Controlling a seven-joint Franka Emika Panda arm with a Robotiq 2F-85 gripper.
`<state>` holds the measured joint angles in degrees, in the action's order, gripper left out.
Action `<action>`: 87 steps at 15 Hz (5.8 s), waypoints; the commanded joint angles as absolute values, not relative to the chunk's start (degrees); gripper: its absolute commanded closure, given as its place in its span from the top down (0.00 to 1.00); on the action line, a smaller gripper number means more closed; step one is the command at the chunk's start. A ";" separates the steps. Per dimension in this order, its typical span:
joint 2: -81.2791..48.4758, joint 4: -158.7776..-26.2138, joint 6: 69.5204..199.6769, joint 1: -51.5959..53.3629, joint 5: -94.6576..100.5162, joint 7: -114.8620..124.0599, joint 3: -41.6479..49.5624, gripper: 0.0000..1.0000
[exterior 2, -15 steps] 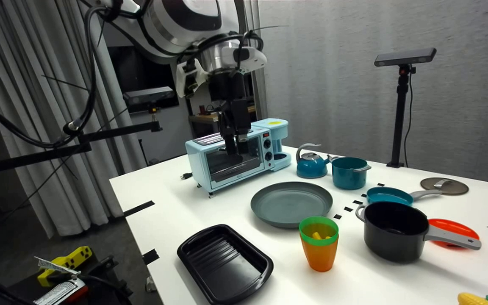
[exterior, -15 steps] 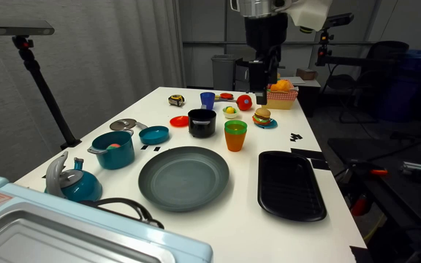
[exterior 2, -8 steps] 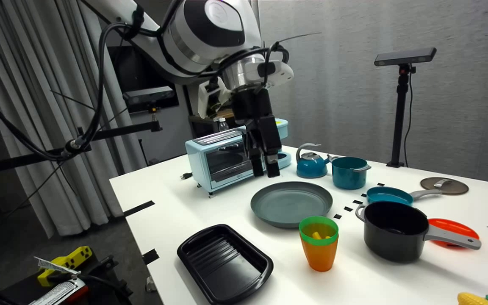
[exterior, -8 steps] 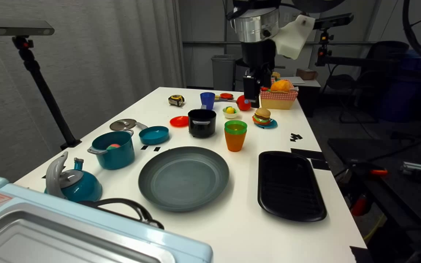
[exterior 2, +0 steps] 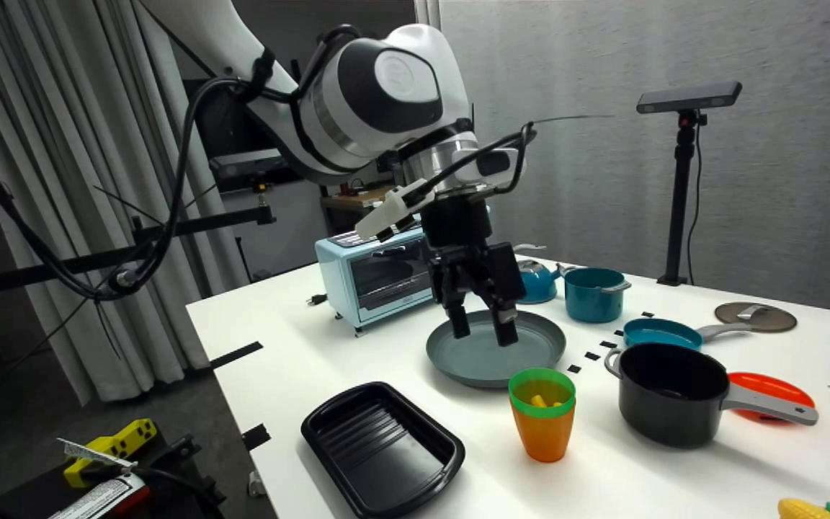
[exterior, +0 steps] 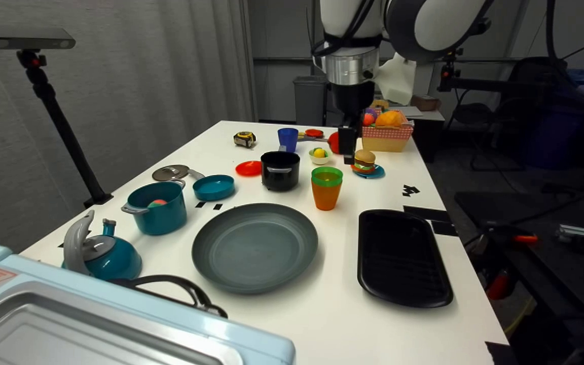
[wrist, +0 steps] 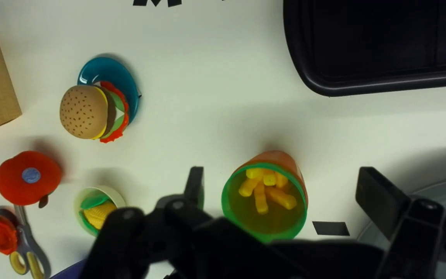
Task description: Pour the contents in the green cup onto the plate
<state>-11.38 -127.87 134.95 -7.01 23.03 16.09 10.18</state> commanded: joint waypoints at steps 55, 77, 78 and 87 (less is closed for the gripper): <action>-37.29 -106.79 139.37 -18.75 12.78 -27.28 5.36 1.00; -35.15 -99.36 136.23 -11.38 16.25 -22.34 6.63 0.56; -35.37 -98.47 135.62 -10.28 17.15 -21.41 6.94 0.56; -36.21 -91.80 126.86 -0.34 32.57 -17.77 9.23 0.56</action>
<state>-35.39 -94.74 131.03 -3.09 27.84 -17.76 7.81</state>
